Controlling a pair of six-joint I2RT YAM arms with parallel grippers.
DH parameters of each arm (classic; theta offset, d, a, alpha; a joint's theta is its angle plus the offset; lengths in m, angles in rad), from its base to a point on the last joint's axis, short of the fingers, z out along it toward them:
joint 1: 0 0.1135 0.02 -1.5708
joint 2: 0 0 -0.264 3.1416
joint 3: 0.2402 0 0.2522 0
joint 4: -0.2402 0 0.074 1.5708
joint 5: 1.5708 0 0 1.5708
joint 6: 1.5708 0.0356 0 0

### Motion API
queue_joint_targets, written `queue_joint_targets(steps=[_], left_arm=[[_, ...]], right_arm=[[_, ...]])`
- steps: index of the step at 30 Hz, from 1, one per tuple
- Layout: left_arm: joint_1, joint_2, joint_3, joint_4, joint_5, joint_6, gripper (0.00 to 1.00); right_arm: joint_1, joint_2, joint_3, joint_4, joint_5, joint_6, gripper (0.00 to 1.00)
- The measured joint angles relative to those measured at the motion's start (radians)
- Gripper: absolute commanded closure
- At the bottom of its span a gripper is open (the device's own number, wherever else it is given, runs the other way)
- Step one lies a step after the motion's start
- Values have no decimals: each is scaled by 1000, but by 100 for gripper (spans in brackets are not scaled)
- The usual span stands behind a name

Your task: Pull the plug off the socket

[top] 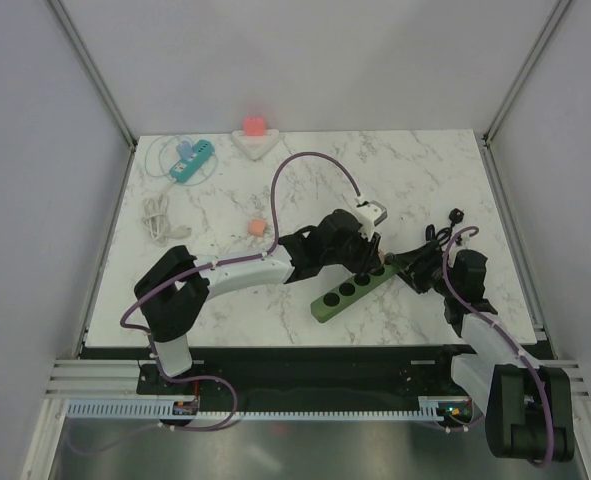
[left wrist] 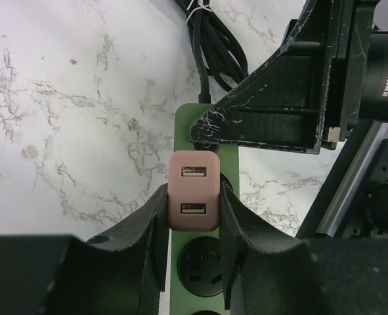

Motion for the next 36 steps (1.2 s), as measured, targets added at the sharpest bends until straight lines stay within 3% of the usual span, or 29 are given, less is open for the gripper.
queue_joint_targets(steps=[4,5,7,8,10,15,19,24,36], left_arm=[[0,0,7,0,18,-8,98],[0,1,7,0,20,-11,98],[0,1,7,-3,19,-14,98],[0,2,7,-6,19,-14,98],[-6,2,9,-22,11,-13,98],[-51,13,28,-77,-69,8,98],[-32,13,21,-71,-25,-31,98],[34,9,-65,43,100,-147,98],[14,-110,-153,54,23,-142,98]], right_arm=[[-1,6,-15,59,-13,14,50],[-1,10,-19,76,-19,19,62],[-3,16,-24,92,-23,32,72],[-6,16,-24,93,-21,36,85],[-9,16,-23,84,-11,37,100],[-7,-4,1,-19,6,-24,100],[-7,-28,20,-81,18,-69,100],[3,-30,21,-103,34,-91,100],[22,-11,34,-63,-62,-60,100]])
